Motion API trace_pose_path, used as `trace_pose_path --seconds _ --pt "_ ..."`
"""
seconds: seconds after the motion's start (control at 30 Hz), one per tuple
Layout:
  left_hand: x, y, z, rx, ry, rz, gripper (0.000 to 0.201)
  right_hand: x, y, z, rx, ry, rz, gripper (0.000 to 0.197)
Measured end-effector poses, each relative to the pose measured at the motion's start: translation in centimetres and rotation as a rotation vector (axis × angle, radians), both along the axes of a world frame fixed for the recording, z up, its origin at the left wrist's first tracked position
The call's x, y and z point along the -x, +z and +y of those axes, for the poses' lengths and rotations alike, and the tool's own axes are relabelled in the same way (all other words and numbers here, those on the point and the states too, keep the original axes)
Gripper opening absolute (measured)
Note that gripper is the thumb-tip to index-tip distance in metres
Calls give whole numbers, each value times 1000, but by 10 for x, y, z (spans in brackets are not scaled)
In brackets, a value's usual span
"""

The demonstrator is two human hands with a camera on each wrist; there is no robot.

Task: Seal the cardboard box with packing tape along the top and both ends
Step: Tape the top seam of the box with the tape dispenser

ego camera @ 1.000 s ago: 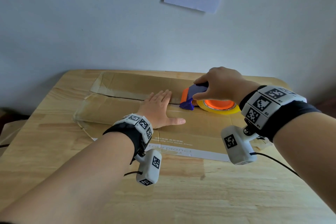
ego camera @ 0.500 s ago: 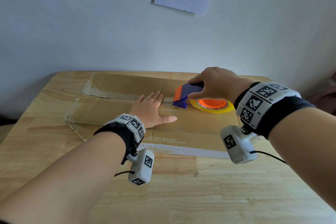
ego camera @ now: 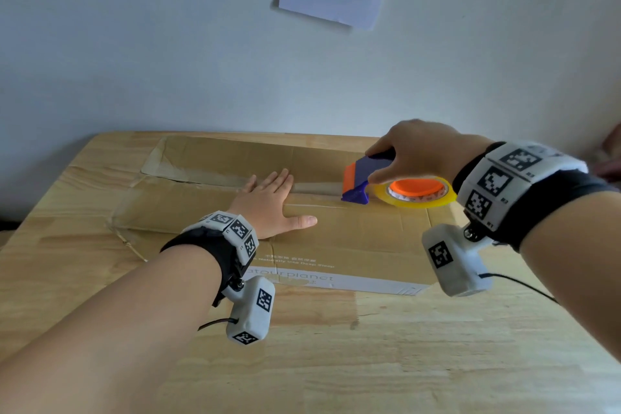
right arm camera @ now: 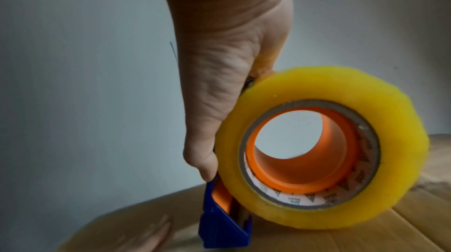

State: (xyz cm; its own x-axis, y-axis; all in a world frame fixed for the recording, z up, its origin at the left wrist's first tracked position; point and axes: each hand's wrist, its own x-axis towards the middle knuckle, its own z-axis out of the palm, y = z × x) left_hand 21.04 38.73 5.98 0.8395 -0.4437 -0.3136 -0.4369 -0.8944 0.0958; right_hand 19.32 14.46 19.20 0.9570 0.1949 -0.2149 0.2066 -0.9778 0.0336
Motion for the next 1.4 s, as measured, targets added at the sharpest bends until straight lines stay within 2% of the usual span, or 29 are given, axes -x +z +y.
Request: trace_pose_path --seconds 0.13,0.3,0.4,0.47,0.53,0.6,0.73,0.83,0.87,0.93,1.03,1.13,1.23,1.3,1.4 --pt "0 2 -1 -55 -2 15 108 -4 -18 -6 -34 -4 15 41" --pt "6 9 -19 -78 -49 30 96 -6 -15 -15 -82 -2 78 53" --pt "20 6 -51 -19 -112 21 110 -10 -12 -16 -92 -15 107 51" --pt "26 2 -66 12 -72 28 124 -12 -7 -20 -213 -94 170 43" --pt "25 -1 -69 16 -46 33 129 -13 -4 -25 -332 -146 183 30" --pt "23 -1 -64 10 -56 31 128 -13 -3 -29 -337 -134 135 20" --pt "17 2 -48 -23 -78 36 123 -7 -4 -30 -386 -110 192 32" --pt "10 8 -30 -68 -70 41 120 -1 -6 -24 -257 -20 199 63" --pt "8 10 -23 -90 -67 39 118 0 -8 -20 -229 27 155 66" --pt "4 15 -8 -127 -48 38 115 2 -12 -6 -265 98 56 63" --pt "2 19 10 -135 -12 41 112 3 -14 16 -314 139 5 56" --pt "2 16 19 -101 -1 30 114 -3 -15 27 -267 110 5 52" --pt "3 11 15 -70 12 -19 103 -6 -19 39 -156 73 -23 56" --pt "6 9 9 -23 38 -49 96 -7 -21 45 -157 39 -34 58" --pt "9 5 7 45 82 -45 92 -11 -20 45 -183 56 -17 49"
